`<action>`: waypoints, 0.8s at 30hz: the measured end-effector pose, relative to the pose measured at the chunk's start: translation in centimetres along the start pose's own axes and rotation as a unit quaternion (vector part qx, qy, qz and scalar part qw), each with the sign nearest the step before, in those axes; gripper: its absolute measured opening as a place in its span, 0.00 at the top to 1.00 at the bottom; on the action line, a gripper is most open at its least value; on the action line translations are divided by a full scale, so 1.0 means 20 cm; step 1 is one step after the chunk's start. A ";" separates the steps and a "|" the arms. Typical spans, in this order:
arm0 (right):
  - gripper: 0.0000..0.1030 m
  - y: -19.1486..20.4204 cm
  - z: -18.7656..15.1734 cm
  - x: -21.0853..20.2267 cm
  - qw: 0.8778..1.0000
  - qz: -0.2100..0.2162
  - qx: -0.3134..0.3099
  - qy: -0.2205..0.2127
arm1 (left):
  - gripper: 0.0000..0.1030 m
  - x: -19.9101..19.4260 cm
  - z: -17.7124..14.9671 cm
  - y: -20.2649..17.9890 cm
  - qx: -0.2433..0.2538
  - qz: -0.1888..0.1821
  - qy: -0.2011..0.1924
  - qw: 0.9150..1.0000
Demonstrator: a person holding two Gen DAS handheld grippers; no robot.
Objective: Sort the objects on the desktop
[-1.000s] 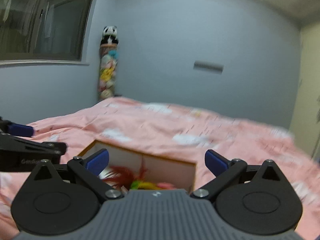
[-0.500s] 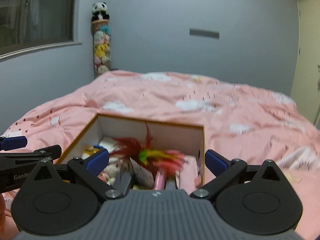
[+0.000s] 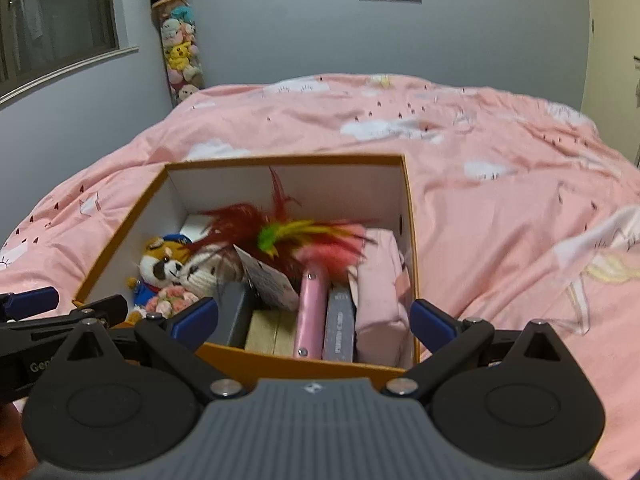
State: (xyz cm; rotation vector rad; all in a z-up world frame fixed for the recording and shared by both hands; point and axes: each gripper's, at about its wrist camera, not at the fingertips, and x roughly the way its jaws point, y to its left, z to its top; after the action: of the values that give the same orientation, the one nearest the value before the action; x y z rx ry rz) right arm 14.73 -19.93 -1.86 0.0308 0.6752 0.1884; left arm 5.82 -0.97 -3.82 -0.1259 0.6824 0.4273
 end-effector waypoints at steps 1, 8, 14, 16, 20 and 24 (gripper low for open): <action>0.01 0.00 0.00 0.01 1.000 -0.001 0.000 0.003 | 0.14 0.01 0.00 0.00 0.000 0.000 0.004 1.000; 0.01 -0.01 -0.02 0.05 1.000 0.000 -0.004 0.011 | 0.14 0.04 -0.01 -0.02 -0.001 0.001 0.019 1.000; 0.01 -0.01 -0.04 0.08 0.999 0.009 0.000 0.033 | 0.14 0.04 0.00 -0.03 0.002 0.003 0.022 1.000; 0.01 0.00 -0.04 0.08 0.999 0.008 -0.004 0.036 | 0.13 0.04 0.00 -0.02 -0.002 0.000 0.026 1.000; 0.01 0.01 -0.05 0.08 0.999 0.004 -0.011 0.037 | 0.12 0.04 0.00 -0.03 -0.004 -0.004 0.031 1.000; 0.01 0.01 -0.05 0.08 0.999 0.003 -0.011 0.036 | 0.11 0.05 0.00 -0.03 -0.004 -0.005 0.037 0.999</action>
State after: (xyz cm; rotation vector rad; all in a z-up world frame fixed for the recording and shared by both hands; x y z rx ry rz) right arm 15.23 -19.50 -3.62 0.0056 0.7456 0.2038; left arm 6.66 -1.15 -4.49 -0.1531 0.7530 0.4177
